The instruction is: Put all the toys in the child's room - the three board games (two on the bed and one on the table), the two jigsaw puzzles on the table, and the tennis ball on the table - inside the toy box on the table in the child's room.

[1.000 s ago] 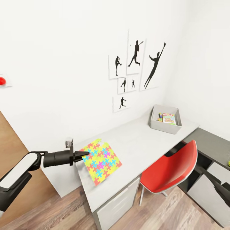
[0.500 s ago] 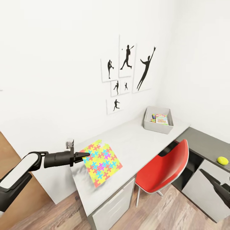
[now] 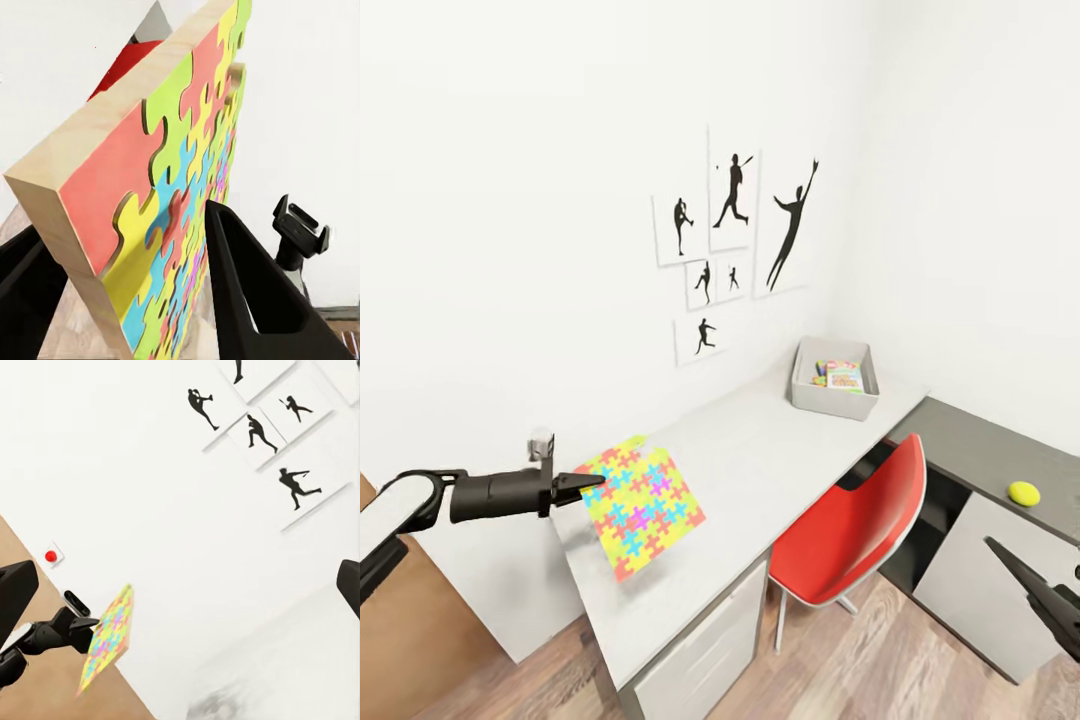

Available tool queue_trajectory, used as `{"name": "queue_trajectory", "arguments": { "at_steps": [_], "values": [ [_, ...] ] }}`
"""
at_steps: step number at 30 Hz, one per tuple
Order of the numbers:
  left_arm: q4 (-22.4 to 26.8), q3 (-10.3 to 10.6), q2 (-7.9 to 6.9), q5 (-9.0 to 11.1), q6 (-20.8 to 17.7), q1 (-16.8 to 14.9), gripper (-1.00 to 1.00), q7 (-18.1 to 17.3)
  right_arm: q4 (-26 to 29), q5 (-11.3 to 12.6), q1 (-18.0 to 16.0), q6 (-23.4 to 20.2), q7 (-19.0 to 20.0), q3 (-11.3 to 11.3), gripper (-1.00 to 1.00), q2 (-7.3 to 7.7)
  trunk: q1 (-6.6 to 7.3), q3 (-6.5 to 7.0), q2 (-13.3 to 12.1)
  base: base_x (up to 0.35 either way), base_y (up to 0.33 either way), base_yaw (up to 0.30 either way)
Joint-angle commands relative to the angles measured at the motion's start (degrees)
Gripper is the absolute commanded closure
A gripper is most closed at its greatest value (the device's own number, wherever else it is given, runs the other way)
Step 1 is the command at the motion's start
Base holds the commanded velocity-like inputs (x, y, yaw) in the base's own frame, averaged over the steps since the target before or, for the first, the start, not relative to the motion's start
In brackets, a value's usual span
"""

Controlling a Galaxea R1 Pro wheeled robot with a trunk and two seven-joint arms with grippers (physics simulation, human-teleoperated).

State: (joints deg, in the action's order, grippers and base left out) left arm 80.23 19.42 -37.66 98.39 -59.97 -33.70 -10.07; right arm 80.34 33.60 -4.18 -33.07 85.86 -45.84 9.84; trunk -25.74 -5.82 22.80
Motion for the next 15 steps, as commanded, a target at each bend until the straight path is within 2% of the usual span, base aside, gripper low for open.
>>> {"name": "queue_trajectory", "arguments": {
  "at_steps": [1,3,5,15],
  "values": [
    [-0.03,0.10,-1.30,-0.18,-0.03,-0.03,1.00,-0.88,0.00,0.06,-0.07,-0.60,0.10,0.00,-1.00,0.00,-0.04,-0.04,0.12,0.000,0.000,-0.138],
    [-0.06,0.11,-2.46,-0.19,-0.03,-0.04,1.00,-2.35,0.00,0.01,-0.06,-0.60,0.05,0.02,-1.00,0.00,-0.04,0.14,0.12,0.000,0.000,-0.138],
    [-0.07,0.20,-2.83,-0.25,-0.03,-0.03,1.00,-3.95,0.00,-0.01,-0.06,-0.60,0.02,0.04,-1.00,0.00,-0.04,0.33,0.12,0.000,0.000,-0.138],
    [-0.07,0.23,-2.66,-0.30,-0.03,-0.04,1.00,-5.37,-0.01,-0.15,-0.07,-0.55,0.00,0.06,-1.00,-0.08,-0.04,1.24,0.12,0.000,0.000,-0.138]
  ]
}}
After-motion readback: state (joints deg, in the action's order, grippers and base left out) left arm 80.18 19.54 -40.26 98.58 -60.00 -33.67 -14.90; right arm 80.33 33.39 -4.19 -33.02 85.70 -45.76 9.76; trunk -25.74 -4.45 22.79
